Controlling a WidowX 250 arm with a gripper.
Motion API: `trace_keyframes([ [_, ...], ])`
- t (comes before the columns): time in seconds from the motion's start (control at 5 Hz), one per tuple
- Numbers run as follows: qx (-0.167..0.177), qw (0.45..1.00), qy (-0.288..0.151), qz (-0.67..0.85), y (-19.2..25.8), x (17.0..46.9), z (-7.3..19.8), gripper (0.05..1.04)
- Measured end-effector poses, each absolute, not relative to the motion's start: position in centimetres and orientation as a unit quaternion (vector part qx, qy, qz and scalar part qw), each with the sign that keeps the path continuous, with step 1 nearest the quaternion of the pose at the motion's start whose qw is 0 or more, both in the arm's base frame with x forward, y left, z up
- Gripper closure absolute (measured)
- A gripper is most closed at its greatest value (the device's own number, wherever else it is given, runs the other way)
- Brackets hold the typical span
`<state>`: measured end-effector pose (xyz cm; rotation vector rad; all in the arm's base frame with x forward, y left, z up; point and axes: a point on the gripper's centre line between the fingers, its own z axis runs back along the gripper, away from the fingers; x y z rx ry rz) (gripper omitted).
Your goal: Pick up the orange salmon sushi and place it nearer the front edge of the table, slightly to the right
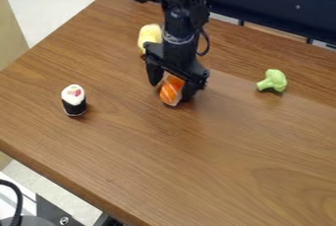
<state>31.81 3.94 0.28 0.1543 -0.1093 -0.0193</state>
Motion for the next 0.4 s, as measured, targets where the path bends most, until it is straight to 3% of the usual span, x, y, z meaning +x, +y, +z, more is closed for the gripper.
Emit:
trace_keyframes([
  [0.2, 0.036, 0.999, -0.034, -0.014, 4.19, 31.32, 0.09, 0.402],
  [0.4, 0.02, 1.0, -0.013, -0.015, 3.85, 30.64, 0.1, 0.536],
])
